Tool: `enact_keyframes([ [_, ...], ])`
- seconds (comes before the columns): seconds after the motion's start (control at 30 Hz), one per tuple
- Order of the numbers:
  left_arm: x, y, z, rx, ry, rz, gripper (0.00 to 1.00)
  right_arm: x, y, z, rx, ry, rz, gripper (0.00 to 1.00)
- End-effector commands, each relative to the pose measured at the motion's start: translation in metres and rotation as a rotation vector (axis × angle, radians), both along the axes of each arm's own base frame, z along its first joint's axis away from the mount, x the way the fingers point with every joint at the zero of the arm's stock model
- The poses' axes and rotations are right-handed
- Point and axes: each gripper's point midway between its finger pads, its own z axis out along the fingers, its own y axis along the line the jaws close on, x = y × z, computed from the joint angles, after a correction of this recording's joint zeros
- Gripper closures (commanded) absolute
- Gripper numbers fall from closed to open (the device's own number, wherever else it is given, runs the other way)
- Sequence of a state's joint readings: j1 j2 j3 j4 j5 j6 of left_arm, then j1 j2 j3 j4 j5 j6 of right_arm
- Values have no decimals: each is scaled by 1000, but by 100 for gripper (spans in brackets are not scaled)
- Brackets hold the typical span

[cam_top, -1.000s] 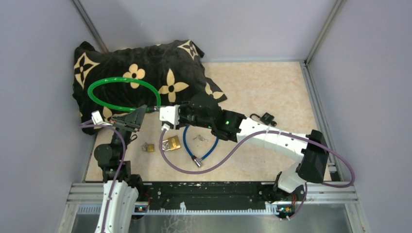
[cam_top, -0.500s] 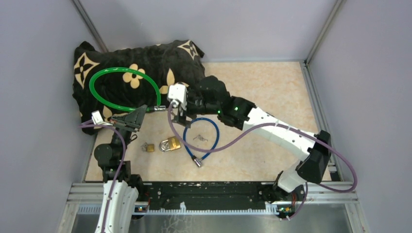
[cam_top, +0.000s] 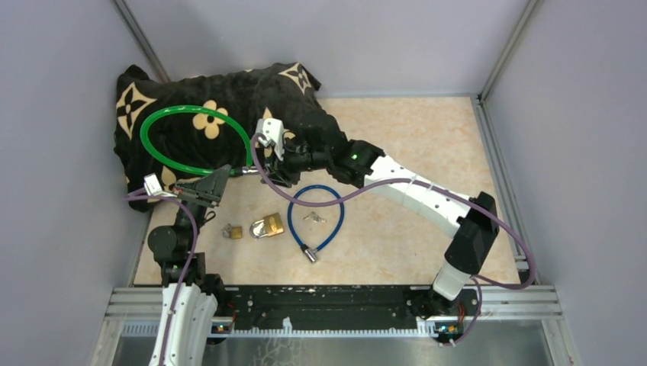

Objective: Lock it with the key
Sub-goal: Lock the lock, then place the lock at the center of the board.

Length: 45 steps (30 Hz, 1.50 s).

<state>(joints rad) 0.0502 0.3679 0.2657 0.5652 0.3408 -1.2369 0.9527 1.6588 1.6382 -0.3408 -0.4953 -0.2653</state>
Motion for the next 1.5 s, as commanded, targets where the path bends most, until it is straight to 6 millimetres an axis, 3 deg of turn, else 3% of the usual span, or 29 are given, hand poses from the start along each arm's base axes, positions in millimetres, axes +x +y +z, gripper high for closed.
enact_keyframes([
  [0.0, -12, -1, 28, 7, -104, 3, 100, -1, 5, 25, 66, -23, 11, 70],
  [0.17, -12, 0, 27, 9, -102, 5, 100, -1, 7, 29, 104, -58, 12, 100],
  [0.4, -12, -1, 28, 7, -104, 1, 100, 10, 12, 14, 5, -218, -85, 100],
  [0.5, -13, -1, 28, 10, -106, 1, 100, 18, 10, 5, -89, -380, -189, 100],
  [0.57, -12, -1, 27, 8, -102, 1, 100, 27, 4, 9, -104, -475, -274, 100],
  [0.7, -12, -1, 26, 10, -100, 2, 100, 30, -1, 19, -71, -516, -304, 100],
  [0.83, -11, 0, 26, 11, -101, 12, 100, 29, -5, 8, -110, -512, -290, 100],
  [0.93, -13, 6, 33, 41, -151, 65, 100, 38, -21, -11, -133, -487, -315, 100],
  [1.07, -15, 18, 44, 78, -223, 163, 100, 59, -73, -50, -192, -395, -424, 100],
  [1.17, -10, 25, 39, 86, -210, 213, 100, 63, -113, -71, -236, -358, -524, 100],
  [1.3, 0, 26, 21, 89, -133, 211, 100, 56, -145, -85, -229, -300, -600, 100],
  [1.4, 10, 27, 3, 90, -53, 209, 100, 51, -152, -82, -188, -278, -623, 100],
  [1.47, 22, 30, -24, 70, 87, 209, 100, 50, -153, -77, -165, -262, -638, 100],
])
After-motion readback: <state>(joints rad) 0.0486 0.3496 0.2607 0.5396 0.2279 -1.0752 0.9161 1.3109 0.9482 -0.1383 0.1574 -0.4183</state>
